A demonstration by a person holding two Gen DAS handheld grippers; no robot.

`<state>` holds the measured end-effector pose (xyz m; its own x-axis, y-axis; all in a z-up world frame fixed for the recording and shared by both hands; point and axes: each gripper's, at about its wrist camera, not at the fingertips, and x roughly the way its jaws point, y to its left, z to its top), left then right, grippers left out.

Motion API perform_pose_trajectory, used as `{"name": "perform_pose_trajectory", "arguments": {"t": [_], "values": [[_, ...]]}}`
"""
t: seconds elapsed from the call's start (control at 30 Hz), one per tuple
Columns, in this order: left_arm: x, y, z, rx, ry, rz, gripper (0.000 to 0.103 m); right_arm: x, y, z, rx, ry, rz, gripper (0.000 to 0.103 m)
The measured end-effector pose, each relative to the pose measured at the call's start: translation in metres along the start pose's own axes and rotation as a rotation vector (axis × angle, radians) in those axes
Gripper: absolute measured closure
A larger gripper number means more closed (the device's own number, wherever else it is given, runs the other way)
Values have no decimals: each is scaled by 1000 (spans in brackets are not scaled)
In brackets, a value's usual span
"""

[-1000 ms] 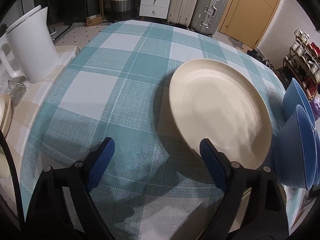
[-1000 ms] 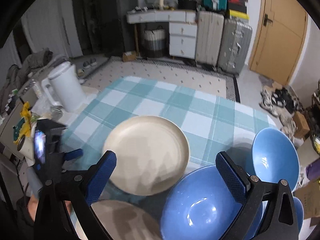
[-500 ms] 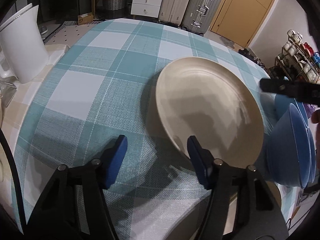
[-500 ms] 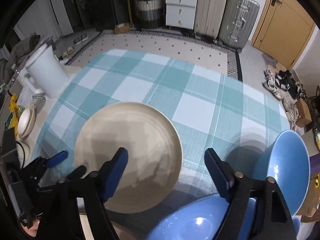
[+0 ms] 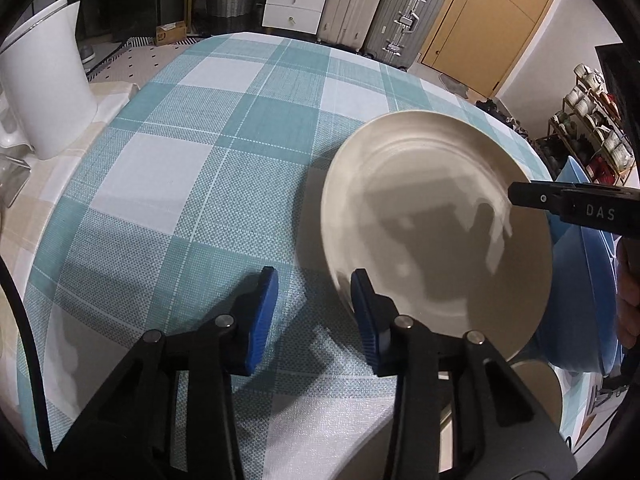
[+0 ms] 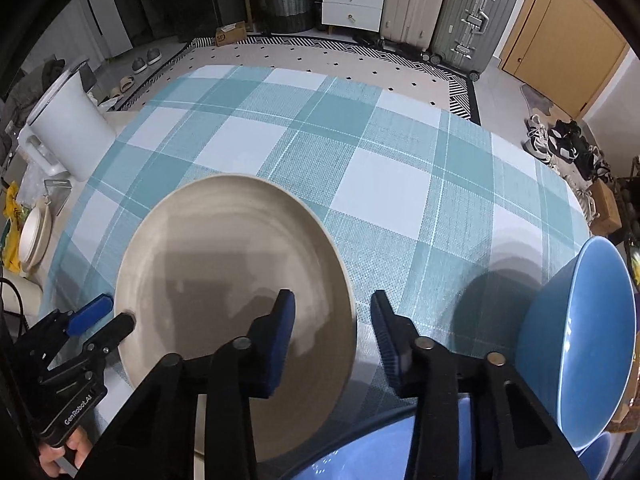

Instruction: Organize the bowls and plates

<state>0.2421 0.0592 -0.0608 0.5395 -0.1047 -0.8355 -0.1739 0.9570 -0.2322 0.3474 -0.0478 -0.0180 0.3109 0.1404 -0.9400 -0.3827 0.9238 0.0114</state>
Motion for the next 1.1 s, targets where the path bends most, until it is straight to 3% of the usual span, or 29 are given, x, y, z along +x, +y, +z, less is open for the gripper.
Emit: {"name": "perform_pose_trajectory", "arguments": {"t": [0.07, 0.13, 0.23, 0.8, 1.1], "values": [[0, -1, 0, 0, 11, -32, 83, -1, 1, -2, -6, -2, -4, 80], [-1, -5, -1, 17, 8, -41, 92, -2, 2, -4, -13, -9, -10, 85], [-4, -8, -3, 28, 7, -32, 92, -5, 3, -6, -12, -29, -16, 90], [-17, 4, -5, -7, -8, 4, 92, -7, 8, -9, 29, -59, 62, 90], [-39, 6, -5, -10, -53, -1, 92, -27, 9, -14, 24, -123, 93, 90]]}}
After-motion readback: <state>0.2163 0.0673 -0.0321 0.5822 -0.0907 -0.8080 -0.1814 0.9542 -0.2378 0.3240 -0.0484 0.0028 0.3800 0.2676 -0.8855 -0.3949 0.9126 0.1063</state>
